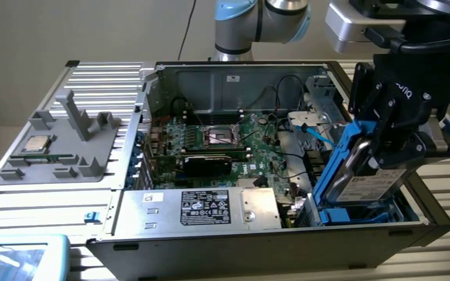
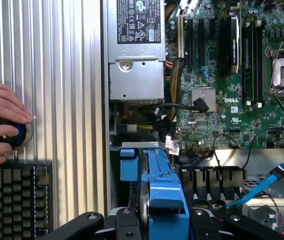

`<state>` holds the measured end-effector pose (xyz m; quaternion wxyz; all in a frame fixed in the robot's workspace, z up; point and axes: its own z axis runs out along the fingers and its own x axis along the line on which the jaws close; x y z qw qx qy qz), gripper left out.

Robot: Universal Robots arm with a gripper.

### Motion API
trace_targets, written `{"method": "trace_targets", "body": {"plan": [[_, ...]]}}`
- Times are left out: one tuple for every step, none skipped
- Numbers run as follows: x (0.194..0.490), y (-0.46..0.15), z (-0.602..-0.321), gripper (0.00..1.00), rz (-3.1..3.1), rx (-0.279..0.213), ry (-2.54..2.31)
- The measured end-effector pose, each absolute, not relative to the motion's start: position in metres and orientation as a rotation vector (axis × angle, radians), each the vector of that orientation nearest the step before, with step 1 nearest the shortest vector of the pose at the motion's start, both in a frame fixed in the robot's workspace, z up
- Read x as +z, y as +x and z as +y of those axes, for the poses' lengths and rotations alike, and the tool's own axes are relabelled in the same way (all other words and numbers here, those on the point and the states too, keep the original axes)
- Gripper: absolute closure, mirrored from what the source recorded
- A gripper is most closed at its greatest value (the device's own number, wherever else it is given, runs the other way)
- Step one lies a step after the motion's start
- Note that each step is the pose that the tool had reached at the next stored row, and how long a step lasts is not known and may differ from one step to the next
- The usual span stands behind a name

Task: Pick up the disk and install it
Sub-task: 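Insert the disk into the insertion slot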

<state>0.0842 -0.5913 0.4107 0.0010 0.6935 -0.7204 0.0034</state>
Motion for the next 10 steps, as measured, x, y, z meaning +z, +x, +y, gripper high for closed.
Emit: {"method": "trace_targets", "body": {"plan": [[0.4102,0.0842,-0.5914,0.63,-2.262,0.011,2.177],[0.4097,0.0843,-0.5915,0.63,-2.262,0.011,2.177],[0.4093,0.0843,-0.5916,0.63,-2.262,0.011,2.177],[0.4088,0.0843,-0.5917,0.63,-2.262,0.011,2.177],[0.4083,0.0843,-0.5917,0.63,-2.262,0.011,2.177],[0.4078,0.0844,-0.5918,0.63,-2.262,0.011,2.177],[0.4074,0.0844,-0.592,0.63,-2.262,0.011,2.177],[0.4071,0.0844,-0.5922,0.63,-2.262,0.011,2.177],[0.4068,0.0844,-0.5923,0.63,-2.262,0.011,2.177],[0.4062,0.0844,-0.5923,0.63,-2.262,0.011,2.177]]}}
